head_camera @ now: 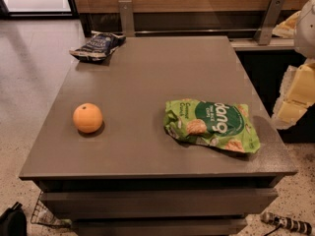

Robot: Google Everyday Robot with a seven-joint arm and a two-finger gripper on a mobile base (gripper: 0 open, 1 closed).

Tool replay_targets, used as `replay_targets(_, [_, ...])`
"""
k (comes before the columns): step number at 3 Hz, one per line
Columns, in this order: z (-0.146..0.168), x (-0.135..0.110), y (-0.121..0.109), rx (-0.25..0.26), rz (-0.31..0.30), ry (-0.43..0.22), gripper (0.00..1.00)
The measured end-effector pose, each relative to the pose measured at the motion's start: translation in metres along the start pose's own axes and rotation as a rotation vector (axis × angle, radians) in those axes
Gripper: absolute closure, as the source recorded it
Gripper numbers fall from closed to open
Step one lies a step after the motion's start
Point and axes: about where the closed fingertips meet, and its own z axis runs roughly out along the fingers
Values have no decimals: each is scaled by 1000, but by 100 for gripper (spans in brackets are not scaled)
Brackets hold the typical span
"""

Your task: Move green rice chip bag near blue chip bag

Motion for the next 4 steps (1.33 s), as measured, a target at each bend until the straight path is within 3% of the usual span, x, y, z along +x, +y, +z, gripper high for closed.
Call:
replay_targets(2, [9,-5,-2,-7,-3,-26,0])
replay_targets(3, [56,-27,-10,-83,-29,-121,0])
replay_targets(4, [108,-55,-10,-169,-38,-259,0])
